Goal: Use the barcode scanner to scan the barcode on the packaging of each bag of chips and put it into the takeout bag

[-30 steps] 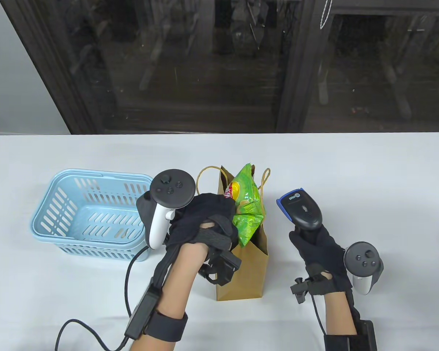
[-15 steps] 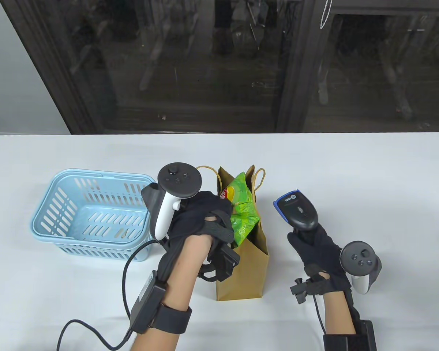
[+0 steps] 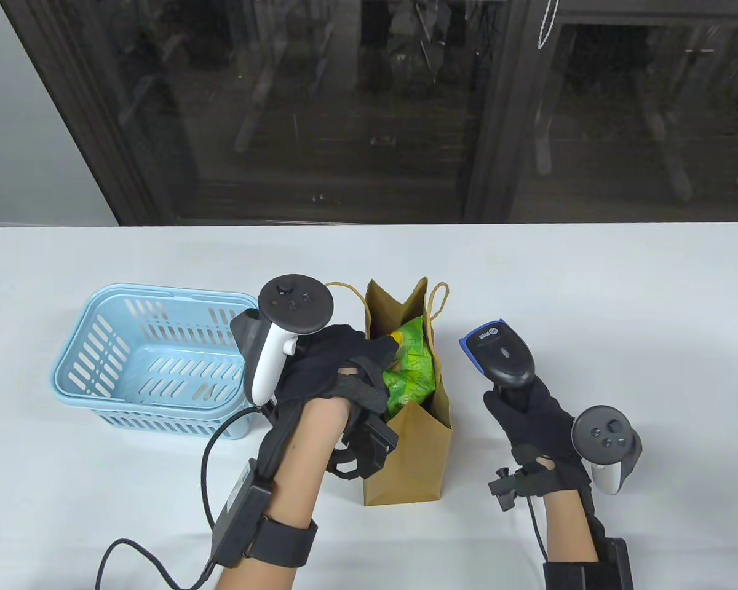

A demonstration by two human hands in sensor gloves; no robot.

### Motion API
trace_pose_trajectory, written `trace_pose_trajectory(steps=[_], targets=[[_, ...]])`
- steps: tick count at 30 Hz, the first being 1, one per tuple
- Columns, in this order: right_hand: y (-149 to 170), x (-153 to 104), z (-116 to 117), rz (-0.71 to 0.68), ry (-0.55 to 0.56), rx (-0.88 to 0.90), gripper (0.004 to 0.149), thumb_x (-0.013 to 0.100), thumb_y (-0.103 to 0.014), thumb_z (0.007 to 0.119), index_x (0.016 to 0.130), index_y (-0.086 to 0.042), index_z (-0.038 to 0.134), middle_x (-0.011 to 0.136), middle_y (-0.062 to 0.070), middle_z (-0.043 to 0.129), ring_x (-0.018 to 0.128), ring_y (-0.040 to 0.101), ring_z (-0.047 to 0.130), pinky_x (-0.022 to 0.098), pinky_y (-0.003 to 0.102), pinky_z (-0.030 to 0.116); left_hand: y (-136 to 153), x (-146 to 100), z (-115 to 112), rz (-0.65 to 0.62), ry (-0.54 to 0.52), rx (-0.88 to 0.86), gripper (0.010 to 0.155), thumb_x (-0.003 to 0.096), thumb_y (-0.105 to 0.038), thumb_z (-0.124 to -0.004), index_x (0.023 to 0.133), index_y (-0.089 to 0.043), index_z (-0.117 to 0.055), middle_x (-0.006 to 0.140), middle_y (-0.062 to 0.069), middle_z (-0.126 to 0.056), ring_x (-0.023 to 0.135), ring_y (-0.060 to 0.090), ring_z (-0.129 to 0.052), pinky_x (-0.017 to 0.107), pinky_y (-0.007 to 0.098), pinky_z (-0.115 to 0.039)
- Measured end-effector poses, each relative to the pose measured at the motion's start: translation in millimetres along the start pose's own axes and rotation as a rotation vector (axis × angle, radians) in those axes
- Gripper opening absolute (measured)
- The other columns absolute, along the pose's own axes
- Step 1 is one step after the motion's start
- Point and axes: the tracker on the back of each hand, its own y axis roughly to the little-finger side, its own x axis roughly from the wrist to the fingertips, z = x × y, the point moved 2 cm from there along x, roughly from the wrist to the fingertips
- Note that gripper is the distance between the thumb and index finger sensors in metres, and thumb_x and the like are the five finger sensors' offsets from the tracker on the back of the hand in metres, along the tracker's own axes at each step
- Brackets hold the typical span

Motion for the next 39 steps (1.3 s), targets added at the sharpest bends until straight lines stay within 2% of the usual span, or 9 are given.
trace_pose_trajectory(steps=[5, 8, 13, 17, 22, 28, 33, 37, 39], targets=[[-0.3, 0.0, -1.1, -0.008, 0.007, -0.008, 0.055, 0.054, -0.034, 0.087, 0.102, -0.027, 0.061, 0.089, 0.003, 0.075, 0.064, 0.024, 0.090, 0.055, 0.050, 0.077, 0.7, -16.6, 12.5, -0.175, -0.039, -0.086, 0.045, 0.0553, -0.030, -0.082, 0.085, 0.004, -0.084, 0.049, 0.016, -0.104, 0.009, 0.012, -0.106, 0.019, 0.039, -0.100], [-0.1, -0.1, -1.4, -0.010, 0.011, -0.005, 0.055, 0.054, -0.035, 0.087, 0.102, -0.027, 0.061, 0.089, 0.003, 0.075, 0.065, 0.024, 0.090, 0.055, 0.050, 0.077, 6.9, -32.3, 22.2, -0.281, -0.069, -0.136, 0.041, 0.0549, -0.028, -0.082, 0.086, -0.001, -0.086, 0.060, 0.020, -0.101, 0.023, 0.021, -0.108, 0.030, 0.047, -0.096], [0.2, -0.5, -2.2, -0.011, 0.016, -0.022, 0.055, 0.054, -0.035, 0.086, 0.102, -0.027, 0.061, 0.089, 0.003, 0.075, 0.065, 0.024, 0.090, 0.055, 0.050, 0.077, 35.1, -49.8, 33.4, -0.365, -0.129, -0.137, 0.039, 0.0547, -0.027, -0.083, 0.086, -0.006, -0.087, 0.076, 0.021, -0.095, 0.046, 0.030, -0.106, 0.049, 0.059, -0.085], [0.2, -0.7, -2.6, -0.009, 0.019, -0.028, 0.056, 0.054, -0.035, 0.087, 0.102, -0.027, 0.061, 0.089, 0.003, 0.075, 0.065, 0.024, 0.090, 0.055, 0.050, 0.077, 60.8, -46.0, 26.8, -0.416, -0.164, -0.107, 0.040, 0.0554, -0.026, -0.082, 0.090, -0.007, -0.084, 0.091, 0.022, -0.085, 0.066, 0.038, -0.098, 0.057, 0.066, -0.075], [3.5, -1.9, -0.5, -0.002, 0.026, -0.049, 0.056, 0.054, -0.034, 0.087, 0.102, -0.027, 0.061, 0.089, 0.003, 0.075, 0.065, 0.024, 0.090, 0.055, 0.050, 0.077, 87.0, -27.8, 0.3, -0.534, -0.307, 0.008, 0.054, 0.0541, -0.025, -0.083, 0.105, -0.013, -0.068, 0.108, 0.018, -0.066, 0.097, 0.049, -0.067, 0.065, 0.070, -0.053], [6.8, -2.0, 0.6, 0.009, 0.029, -0.090, 0.056, 0.053, -0.034, 0.086, 0.103, -0.027, 0.060, 0.090, 0.004, 0.074, 0.066, 0.025, 0.089, 0.056, 0.051, 0.077, 114.3, 6.0, -46.5, -0.492, -0.371, 0.274, 0.073, 0.0522, -0.032, -0.086, 0.113, -0.015, -0.048, 0.116, 0.017, -0.042, 0.104, 0.048, -0.032, 0.066, 0.069, -0.030], [7.8, -2.1, -0.3, 0.016, 0.033, -0.110, 0.056, 0.054, -0.034, 0.086, 0.103, -0.027, 0.060, 0.090, 0.004, 0.074, 0.066, 0.025, 0.089, 0.056, 0.051, 0.076, 134.5, 30.5, -75.7, -0.426, -0.371, 0.448, 0.077, 0.0512, -0.035, -0.087, 0.113, -0.014, -0.045, 0.116, 0.017, -0.036, 0.104, 0.046, -0.025, 0.066, 0.068, -0.026], [8.6, -2.1, -0.2, 0.019, 0.034, -0.133, 0.056, 0.054, -0.034, 0.086, 0.103, -0.027, 0.060, 0.090, 0.005, 0.074, 0.066, 0.025, 0.089, 0.056, 0.051, 0.076, 151.5, 38.9, -91.9, -0.394, -0.370, 0.518, 0.078, 0.0508, -0.037, -0.087, 0.113, -0.014, -0.044, 0.116, 0.019, -0.035, 0.103, 0.048, -0.025, 0.065, 0.068, -0.025], [9.3, -2.3, 0.4, 0.022, 0.035, -0.145, 0.057, 0.054, -0.034, 0.086, 0.103, -0.026, 0.059, 0.091, 0.005, 0.073, 0.067, 0.026, 0.088, 0.056, 0.051, 0.076, 157.3, 41.3, -96.1, -0.366, -0.325, 0.517, 0.079, 0.0507, -0.037, -0.087, 0.113, -0.013, -0.043, 0.116, 0.020, -0.034, 0.103, 0.048, -0.024, 0.065, 0.068, -0.025]])
